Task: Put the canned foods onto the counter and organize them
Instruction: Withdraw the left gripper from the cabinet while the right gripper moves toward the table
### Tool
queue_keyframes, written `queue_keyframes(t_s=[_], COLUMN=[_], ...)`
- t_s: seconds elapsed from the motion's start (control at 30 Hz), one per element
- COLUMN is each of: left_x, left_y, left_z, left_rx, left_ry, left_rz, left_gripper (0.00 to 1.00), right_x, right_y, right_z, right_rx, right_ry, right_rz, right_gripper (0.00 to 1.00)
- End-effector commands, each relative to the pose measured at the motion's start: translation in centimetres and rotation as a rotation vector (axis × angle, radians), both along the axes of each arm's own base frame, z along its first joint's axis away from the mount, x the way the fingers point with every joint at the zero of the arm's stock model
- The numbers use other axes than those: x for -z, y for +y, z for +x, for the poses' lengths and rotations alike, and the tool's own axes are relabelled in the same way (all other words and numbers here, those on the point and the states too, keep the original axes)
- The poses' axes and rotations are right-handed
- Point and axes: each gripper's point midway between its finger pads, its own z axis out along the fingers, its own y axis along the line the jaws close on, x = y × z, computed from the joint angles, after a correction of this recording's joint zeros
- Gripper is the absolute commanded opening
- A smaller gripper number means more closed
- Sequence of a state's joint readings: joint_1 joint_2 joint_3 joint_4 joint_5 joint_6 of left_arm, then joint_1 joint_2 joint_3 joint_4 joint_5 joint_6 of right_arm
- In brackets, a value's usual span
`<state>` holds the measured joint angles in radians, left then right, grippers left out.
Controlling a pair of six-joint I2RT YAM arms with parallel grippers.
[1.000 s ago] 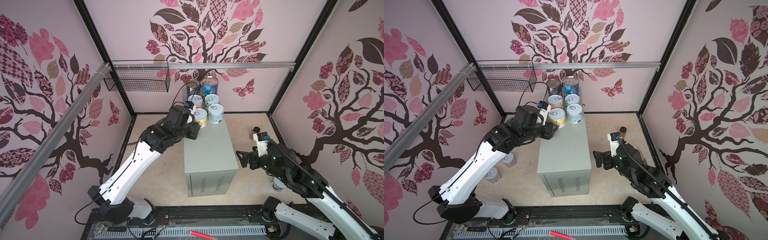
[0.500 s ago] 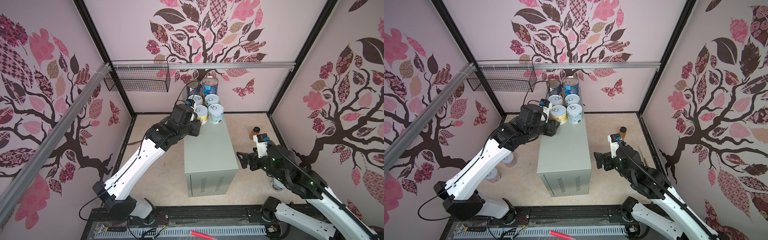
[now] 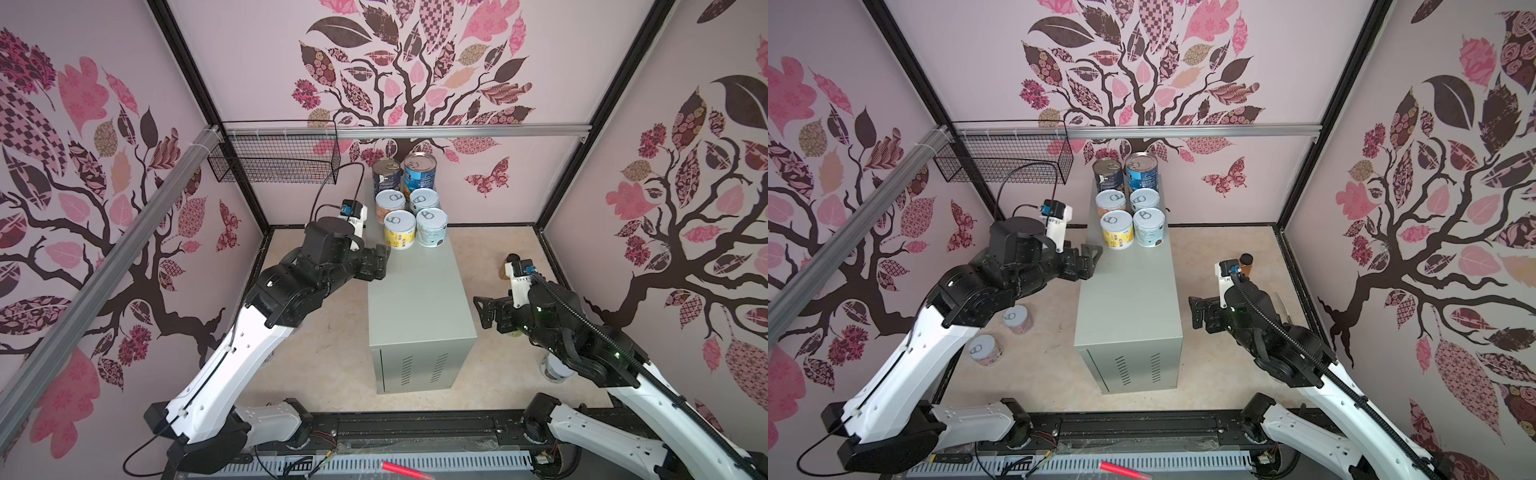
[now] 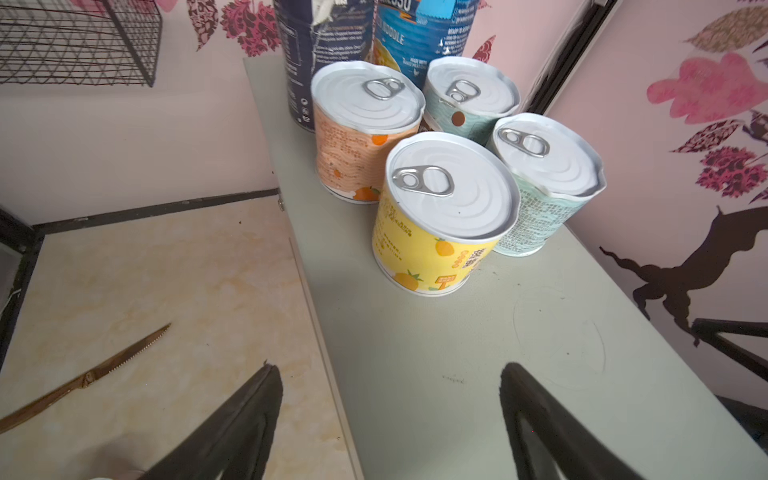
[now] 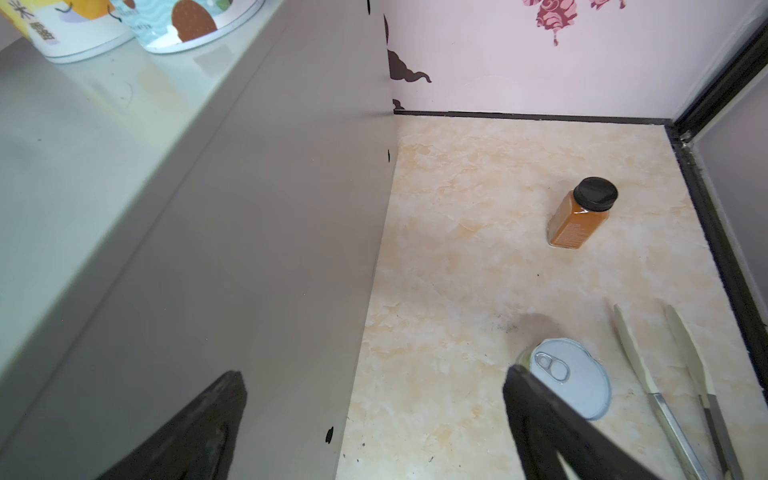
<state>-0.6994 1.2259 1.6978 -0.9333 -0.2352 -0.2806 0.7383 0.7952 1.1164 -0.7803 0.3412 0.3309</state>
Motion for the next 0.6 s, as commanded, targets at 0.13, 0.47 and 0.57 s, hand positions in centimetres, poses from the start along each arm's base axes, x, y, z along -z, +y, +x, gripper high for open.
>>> queue_keyframes(t_s=[0.13,0.47,0.57], left_x=[1.8,6.3,8.5], left_y=[2.9,6.3,7.2], left_z=[-2.2,-4.4,-4.8], left_rx=[-0.033,-0.075,-0.107], left_ry=[0.017,0.113,0.149], left_rz=[0.041,-0.058,-0.067], left_gripper=[0.96,0.98,0.98], right_x=[-1.4,3.9,5.6], right_y=[-2.7,-5.6,-6.3], right_z=[0.5,1.8,2.2], right_rx=[0.149,0.308,0.370], right_ry=[-0.017,0.078,0.086], right_rz=[-0.014,0.013,0.019], right_gripper=[1.00,1.00,1.00])
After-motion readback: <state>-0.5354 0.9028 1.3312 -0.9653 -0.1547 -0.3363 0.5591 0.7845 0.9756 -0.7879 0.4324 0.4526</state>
